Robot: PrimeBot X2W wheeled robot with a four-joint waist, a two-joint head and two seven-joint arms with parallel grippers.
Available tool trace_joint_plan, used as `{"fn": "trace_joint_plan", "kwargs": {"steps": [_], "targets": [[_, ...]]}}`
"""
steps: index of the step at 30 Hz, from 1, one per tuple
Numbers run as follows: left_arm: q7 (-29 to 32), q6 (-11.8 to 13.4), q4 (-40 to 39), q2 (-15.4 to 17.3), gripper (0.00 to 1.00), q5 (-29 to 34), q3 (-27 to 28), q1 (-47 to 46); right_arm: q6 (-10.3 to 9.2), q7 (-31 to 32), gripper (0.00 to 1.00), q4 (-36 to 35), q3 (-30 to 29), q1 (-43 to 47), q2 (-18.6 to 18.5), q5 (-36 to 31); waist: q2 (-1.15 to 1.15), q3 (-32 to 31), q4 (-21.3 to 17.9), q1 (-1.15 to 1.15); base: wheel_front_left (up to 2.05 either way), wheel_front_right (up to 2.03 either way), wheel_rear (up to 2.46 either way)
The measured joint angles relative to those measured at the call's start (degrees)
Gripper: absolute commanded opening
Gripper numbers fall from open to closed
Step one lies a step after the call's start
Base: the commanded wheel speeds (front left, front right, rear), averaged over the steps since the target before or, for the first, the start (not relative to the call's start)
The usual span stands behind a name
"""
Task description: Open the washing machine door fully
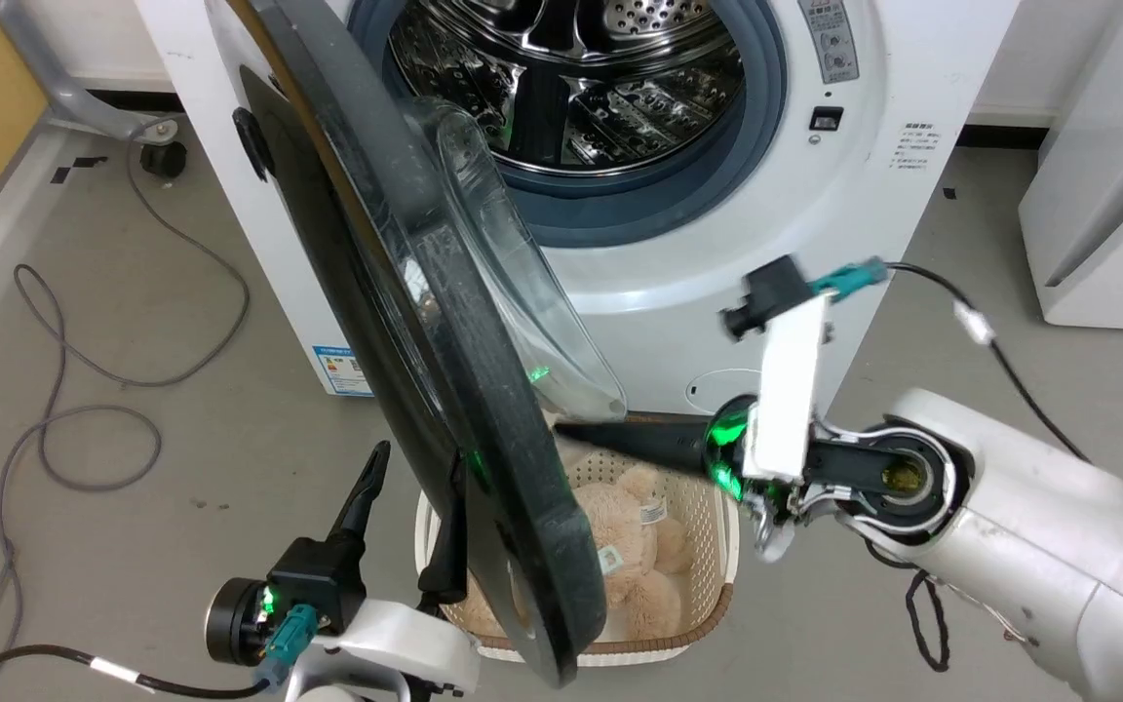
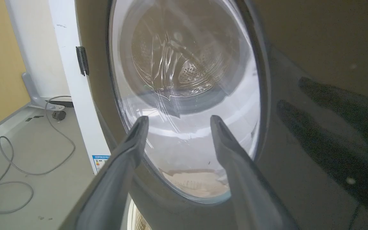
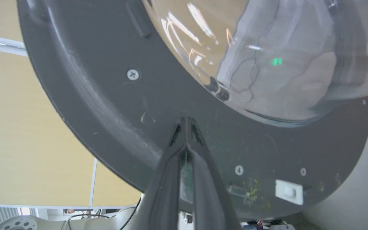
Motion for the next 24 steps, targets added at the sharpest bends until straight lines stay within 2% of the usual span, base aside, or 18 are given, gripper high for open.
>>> {"fn": "trace_joint_plan", "kwargs": {"steps": [1, 3, 4, 9, 13, 15, 18, 20, 22, 24], "targets": [[0.00, 0.00, 0.08, 0.00, 1.00, 0.00, -0.02, 0.07, 0.00, -2.03, 0.00, 0.27, -1.11, 0.80, 0.01, -0.74, 0.00, -0.05, 0.01, 0.00, 0.00, 0.00, 0.00], [0.00, -0.01, 0.31, 0.00, 1.00, -0.04, 0.03, 0.14, 0.00, -6.38, 0.54, 0.29, -3.96, 2.88, -0.07, -2.01, 0.00, -0.22, 0.06, 0.00, 0.00, 0.00, 0.00], [0.00, -0.01, 0.40, 0.00, 1.00, -0.19, 0.08, 0.15, 0.00, -9.10, 1.00, 0.21, -5.68, 4.21, -0.11, -2.85, 0.00, -0.37, 0.08, 0.00, 0.00, 0.00, 0.00], [0.00, 0.01, 0.85, 0.00, 1.00, -0.42, 1.09, 0.89, 0.00, -23.26, 1.00, -0.02, -13.97, 12.93, -1.46, -6.46, 0.00, -1.56, -0.17, 0.00, 0.00, 0.00, 0.00], [0.00, 0.03, 1.32, 0.02, 1.00, -0.41, 2.33, 2.48, 0.01, -33.97, 1.00, 1.01, -17.05, 20.62, -3.46, -9.14, 0.00, -3.12, -0.74, 0.00, 0.00, 0.00, 0.00], [0.00, 0.00, 1.49, 0.04, 1.00, -0.34, 3.10, 3.13, 0.00, -37.23, 1.00, 2.53, -17.79, 23.79, -4.16, -11.35, 0.00, -3.84, -1.09, 0.00, 0.00, 0.00, 0.00], [0.00, -0.13, 1.79, 0.09, 1.00, -0.24, 3.83, 3.74, 0.01, -38.61, 1.00, 5.92, -21.90, 28.21, -4.19, -14.96, 0.00, -4.74, -1.64, 0.00, 0.00, 0.00, 0.00], [-0.01, -0.25, 1.85, 0.10, 1.00, -0.23, 4.45, 4.25, 0.01, -38.62, 1.00, 11.33, -28.09, 30.64, -3.47, -21.45, 0.00, -5.11, -2.11, 0.00, 0.00, 0.00, 0.00], [-0.01, -0.25, 2.04, 0.09, 1.00, -0.05, 5.12, 4.65, 0.00, -38.63, 1.00, 16.66, -34.78, 32.45, -2.57, -32.42, 0.00, -5.33, -2.56, 0.00, 0.00, 0.00, 0.00], [-0.01, -0.23, 2.02, 0.08, 1.00, 0.18, 5.63, 4.66, 0.00, -38.68, 1.00, 19.01, -42.58, 34.62, 0.09, -41.66, 0.00, -5.45, -2.91, 0.00, 0.00, 0.00, 0.00]]}}
